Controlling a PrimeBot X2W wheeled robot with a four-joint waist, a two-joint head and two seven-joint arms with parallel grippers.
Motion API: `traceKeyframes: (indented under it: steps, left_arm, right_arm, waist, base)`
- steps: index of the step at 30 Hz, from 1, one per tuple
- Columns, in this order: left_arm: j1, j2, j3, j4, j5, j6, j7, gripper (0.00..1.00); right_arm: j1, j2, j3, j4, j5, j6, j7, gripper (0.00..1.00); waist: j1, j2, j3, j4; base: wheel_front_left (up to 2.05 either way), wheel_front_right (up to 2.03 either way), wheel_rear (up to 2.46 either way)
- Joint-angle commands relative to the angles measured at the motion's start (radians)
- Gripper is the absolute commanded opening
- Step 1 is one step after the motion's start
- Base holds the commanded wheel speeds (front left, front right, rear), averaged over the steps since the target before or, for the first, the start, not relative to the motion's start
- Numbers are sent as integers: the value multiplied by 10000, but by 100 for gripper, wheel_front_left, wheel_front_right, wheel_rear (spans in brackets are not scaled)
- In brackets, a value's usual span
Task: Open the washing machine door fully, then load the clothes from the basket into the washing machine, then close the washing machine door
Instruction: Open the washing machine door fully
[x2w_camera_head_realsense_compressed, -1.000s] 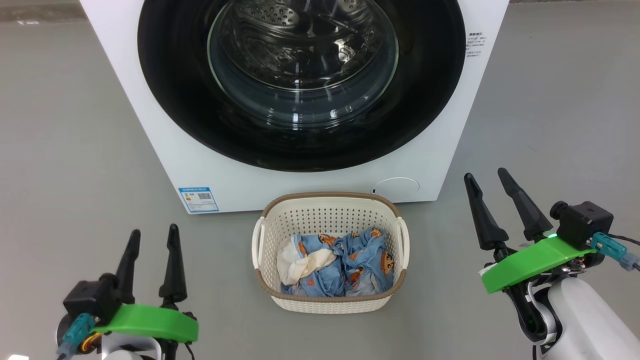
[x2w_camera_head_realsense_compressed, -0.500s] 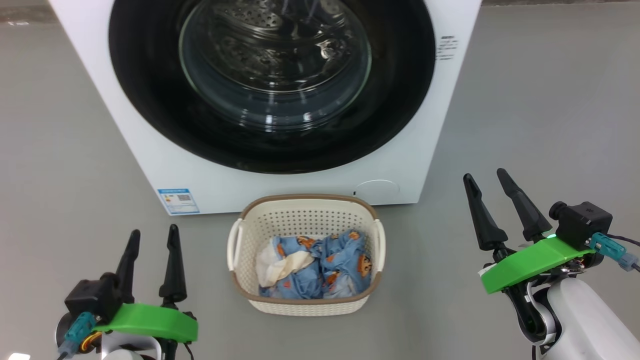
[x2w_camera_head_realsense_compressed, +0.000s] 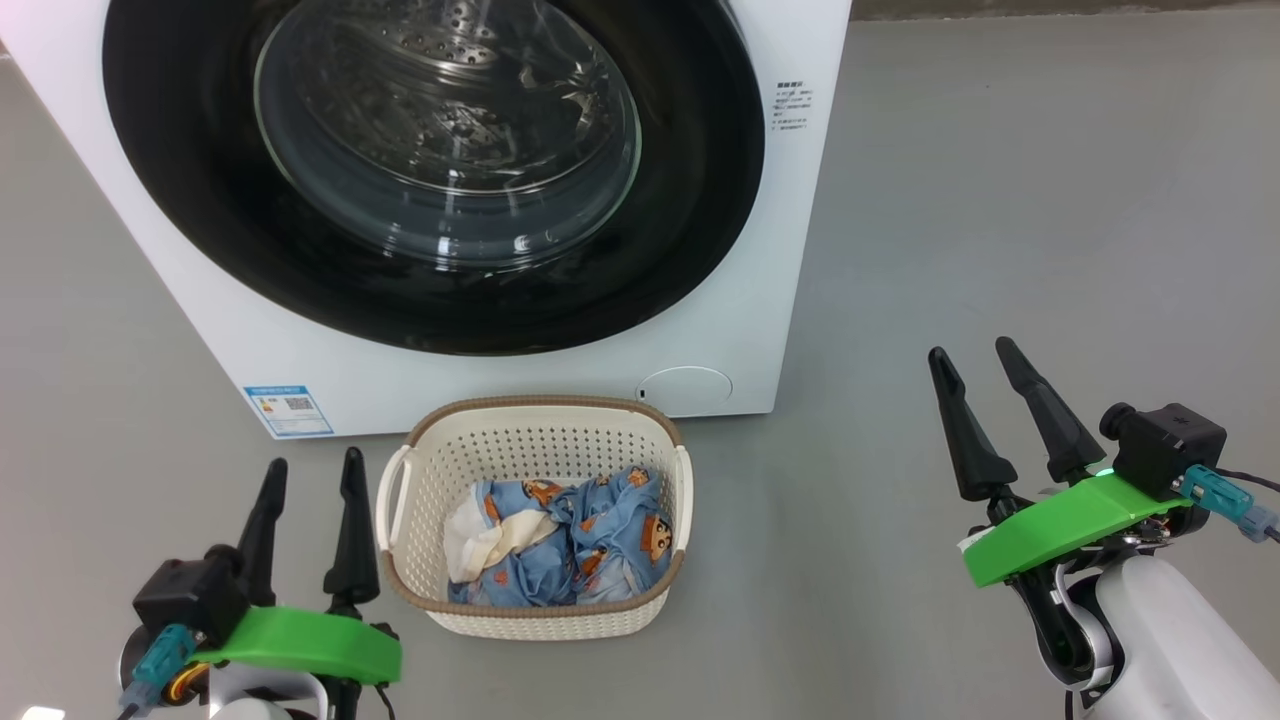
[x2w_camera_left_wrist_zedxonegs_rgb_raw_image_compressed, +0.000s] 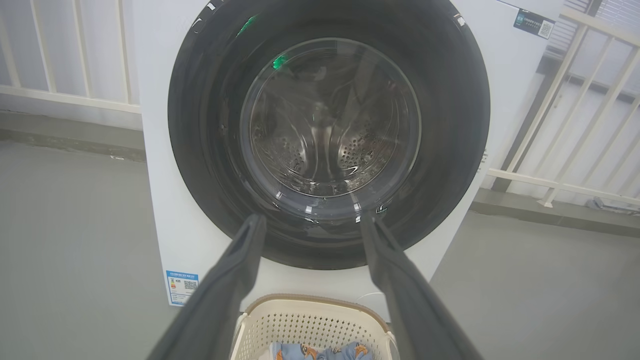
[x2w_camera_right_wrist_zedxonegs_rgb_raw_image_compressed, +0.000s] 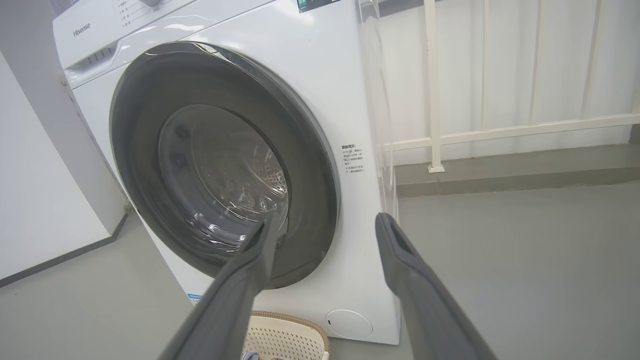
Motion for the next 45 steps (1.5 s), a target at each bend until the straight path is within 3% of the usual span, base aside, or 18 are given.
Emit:
traceKeyframes:
  steps: [1, 45]
  left_arm:
    - [-368, 182, 347, -245, -97, -22, -107, 100]
    - [-345, 36, 488, -532, 113, -64, -107, 100]
  right_arm:
    - [-283, -32, 150, -203, 47, 46, -122, 100]
    - [-385, -161, 10, 7, 225, 46, -122, 100]
  waist:
    - [0, 0, -1, -2]
    - [0, 0, 222, 113]
  base:
    - [5, 5, -10]
    - [0, 0, 0]
